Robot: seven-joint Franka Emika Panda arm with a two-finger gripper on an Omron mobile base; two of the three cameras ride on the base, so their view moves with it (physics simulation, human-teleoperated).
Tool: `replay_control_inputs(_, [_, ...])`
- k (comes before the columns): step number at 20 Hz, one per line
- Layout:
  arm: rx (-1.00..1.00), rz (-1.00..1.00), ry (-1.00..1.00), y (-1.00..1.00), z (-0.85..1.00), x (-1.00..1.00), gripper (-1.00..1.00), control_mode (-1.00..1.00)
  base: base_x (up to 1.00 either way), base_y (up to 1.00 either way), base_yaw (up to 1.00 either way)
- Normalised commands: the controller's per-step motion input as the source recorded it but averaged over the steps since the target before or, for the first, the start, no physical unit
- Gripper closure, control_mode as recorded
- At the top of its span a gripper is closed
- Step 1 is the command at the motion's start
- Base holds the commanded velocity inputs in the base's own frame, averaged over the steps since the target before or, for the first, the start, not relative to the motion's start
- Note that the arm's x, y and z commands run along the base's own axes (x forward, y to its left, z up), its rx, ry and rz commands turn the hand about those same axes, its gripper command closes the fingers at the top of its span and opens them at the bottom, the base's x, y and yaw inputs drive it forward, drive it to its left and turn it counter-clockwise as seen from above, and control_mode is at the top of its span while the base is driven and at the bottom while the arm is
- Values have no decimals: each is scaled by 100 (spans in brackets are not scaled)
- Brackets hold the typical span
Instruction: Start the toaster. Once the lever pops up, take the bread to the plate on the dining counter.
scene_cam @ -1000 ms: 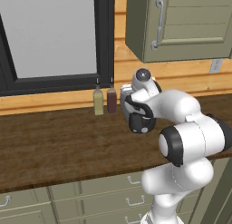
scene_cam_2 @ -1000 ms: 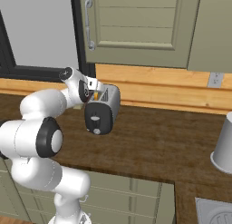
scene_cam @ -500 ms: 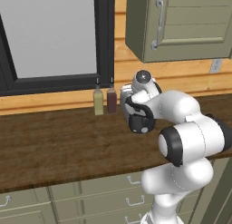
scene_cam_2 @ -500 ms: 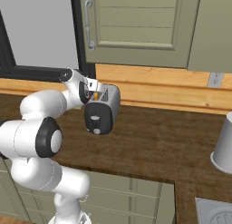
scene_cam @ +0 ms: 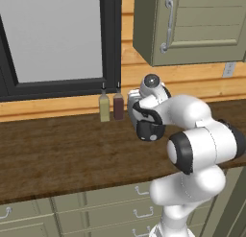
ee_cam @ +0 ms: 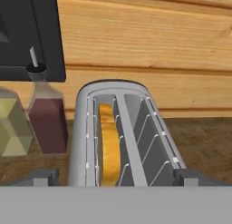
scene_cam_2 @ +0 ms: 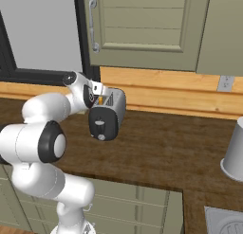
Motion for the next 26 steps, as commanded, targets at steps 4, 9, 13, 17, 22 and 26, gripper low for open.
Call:
replay_control_inputs(4, [0, 0, 0, 0, 0, 16, -100, -100, 0, 0, 0])
replay_control_inputs(9, [0, 0, 0, 0, 0, 11, -100, -100, 0, 0, 0])
replay_control_inputs(13, [0, 0, 2, 0, -2, 3, -100, -100, 0, 0, 0])
replay_control_inputs(17, [0, 0, 4, 0, -7, 0, -100, -100, 0, 0, 0])
replay_control_inputs(22, [2, 0, 10, 0, -6, 0, -100, -100, 0, 0, 0])
replay_control_inputs(26, [4, 0, 11, 0, -12, 0, -100, -100, 0, 0, 0])
